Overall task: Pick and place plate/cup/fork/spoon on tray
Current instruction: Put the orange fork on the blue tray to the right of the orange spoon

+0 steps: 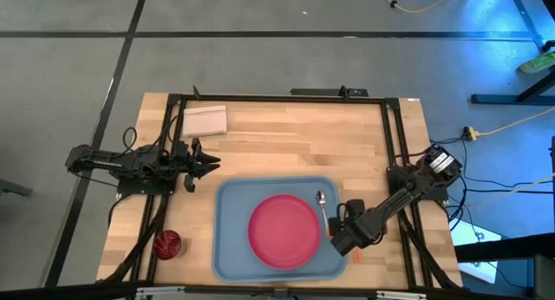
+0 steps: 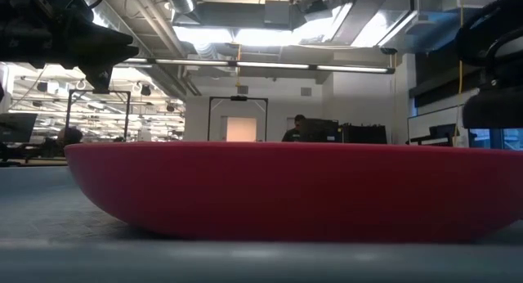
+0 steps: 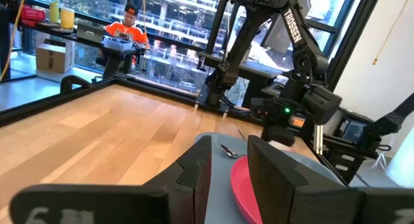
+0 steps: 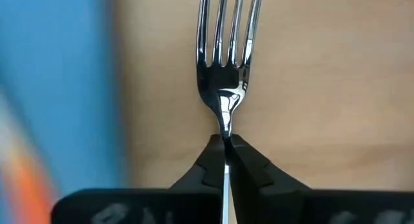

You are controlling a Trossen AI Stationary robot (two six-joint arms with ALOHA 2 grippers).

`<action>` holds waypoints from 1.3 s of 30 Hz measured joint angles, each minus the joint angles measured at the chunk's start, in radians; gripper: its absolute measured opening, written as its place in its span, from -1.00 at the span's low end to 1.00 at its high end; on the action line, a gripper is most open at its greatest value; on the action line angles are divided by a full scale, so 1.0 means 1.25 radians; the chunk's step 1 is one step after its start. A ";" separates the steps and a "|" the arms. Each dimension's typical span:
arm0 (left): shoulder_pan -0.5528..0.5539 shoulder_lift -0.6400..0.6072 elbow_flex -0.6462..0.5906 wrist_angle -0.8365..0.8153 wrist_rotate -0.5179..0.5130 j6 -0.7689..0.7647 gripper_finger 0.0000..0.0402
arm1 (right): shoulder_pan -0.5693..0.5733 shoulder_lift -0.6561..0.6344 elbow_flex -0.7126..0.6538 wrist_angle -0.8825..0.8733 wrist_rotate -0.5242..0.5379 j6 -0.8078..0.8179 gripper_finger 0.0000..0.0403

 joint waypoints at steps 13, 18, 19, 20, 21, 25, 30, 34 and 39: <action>0.000 0.000 0.000 -0.002 0.000 0.000 -0.53 | -0.025 -0.065 0.108 -0.124 0.183 -0.083 -0.96; 0.000 0.000 0.000 -0.002 0.000 0.000 -0.53 | -0.070 -0.066 0.126 -0.076 0.231 -0.180 -0.94; 0.000 0.000 0.000 -0.002 0.000 0.000 -0.53 | -0.082 -0.065 0.126 -0.068 0.230 -0.194 -0.94; 0.000 0.000 0.000 -0.002 0.000 0.000 -0.53 | -0.093 -0.063 0.126 -0.059 0.230 -0.211 -0.94; 0.000 0.000 0.000 -0.002 0.000 0.000 -0.53 | -0.103 -0.060 0.126 -0.055 0.229 -0.229 -0.94; 0.000 0.000 0.000 -0.002 0.000 0.000 -0.53 | -0.141 -0.055 0.126 -0.042 0.221 -0.279 -0.94; 0.000 0.000 0.000 -0.004 0.000 0.000 -0.53 | -0.166 -0.040 0.126 -0.033 0.207 -0.307 -0.94; 0.000 0.000 0.000 -0.005 0.000 0.000 -0.53 | -0.167 -0.016 0.126 -0.019 0.200 -0.308 -0.94; 0.000 0.000 0.000 -0.005 0.000 0.000 -0.53 | -0.165 -0.001 0.125 -0.010 0.201 -0.308 -0.93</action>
